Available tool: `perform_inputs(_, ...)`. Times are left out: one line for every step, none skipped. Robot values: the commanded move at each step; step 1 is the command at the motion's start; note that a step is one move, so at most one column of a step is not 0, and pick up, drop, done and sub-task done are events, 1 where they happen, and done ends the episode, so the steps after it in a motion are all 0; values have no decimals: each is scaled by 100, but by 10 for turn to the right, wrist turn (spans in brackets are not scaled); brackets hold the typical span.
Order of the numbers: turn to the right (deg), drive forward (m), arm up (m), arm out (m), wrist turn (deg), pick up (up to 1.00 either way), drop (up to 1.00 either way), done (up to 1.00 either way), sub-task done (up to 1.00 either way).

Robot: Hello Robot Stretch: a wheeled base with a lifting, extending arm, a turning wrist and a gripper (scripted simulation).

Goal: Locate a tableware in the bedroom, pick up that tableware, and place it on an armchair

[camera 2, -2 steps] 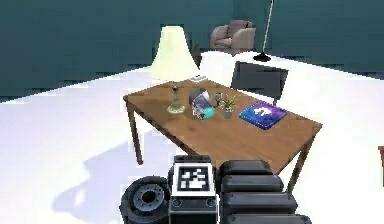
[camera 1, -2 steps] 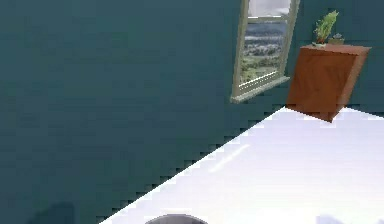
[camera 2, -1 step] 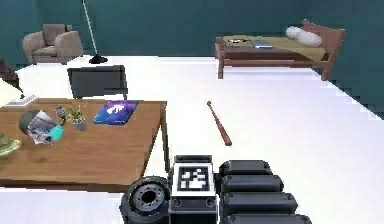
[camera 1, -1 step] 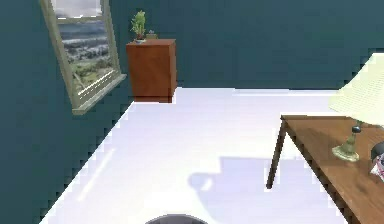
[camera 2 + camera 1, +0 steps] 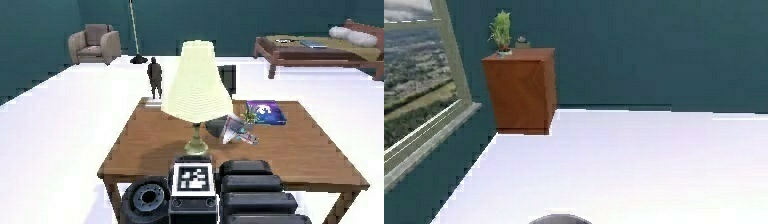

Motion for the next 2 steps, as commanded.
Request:
perform_inputs(30,0,0,0,0,0,0,0,0)
perform_inputs(0,70,0,0,0,0,0,0,0)
